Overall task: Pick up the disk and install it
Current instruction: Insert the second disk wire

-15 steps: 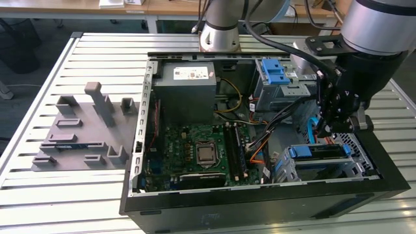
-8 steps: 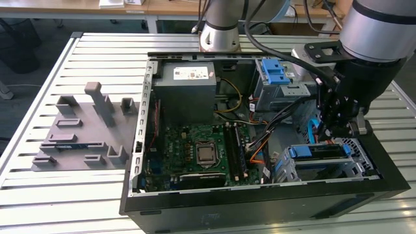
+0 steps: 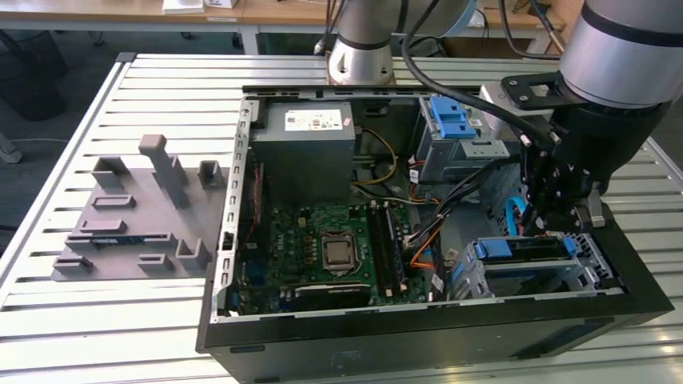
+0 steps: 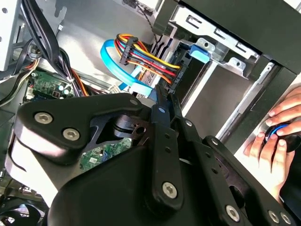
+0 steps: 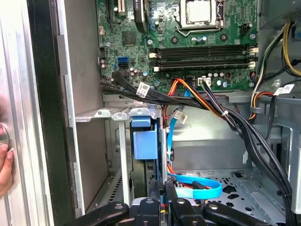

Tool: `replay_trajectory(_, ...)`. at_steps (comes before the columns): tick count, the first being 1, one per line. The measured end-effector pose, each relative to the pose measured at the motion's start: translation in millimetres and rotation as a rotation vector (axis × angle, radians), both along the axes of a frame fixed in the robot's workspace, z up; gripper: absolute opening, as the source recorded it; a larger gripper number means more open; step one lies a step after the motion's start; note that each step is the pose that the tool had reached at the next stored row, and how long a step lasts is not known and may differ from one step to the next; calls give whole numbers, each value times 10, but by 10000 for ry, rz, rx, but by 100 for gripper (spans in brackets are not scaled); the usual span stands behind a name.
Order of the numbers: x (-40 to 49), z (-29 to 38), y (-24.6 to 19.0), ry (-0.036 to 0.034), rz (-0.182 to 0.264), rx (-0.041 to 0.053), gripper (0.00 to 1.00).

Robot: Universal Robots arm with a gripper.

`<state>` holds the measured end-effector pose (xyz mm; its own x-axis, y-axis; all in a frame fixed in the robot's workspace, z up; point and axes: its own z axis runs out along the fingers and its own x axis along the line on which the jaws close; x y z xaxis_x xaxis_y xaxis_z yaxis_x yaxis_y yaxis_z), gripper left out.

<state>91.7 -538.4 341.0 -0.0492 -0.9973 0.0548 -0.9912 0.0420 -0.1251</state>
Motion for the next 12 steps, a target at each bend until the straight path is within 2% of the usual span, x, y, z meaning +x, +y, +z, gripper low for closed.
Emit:
replay_trajectory(7,-1,-8,-24,-12,-1,1,16)
replay_trajectory(12,-5,-22,-34,-53,9,1,16)
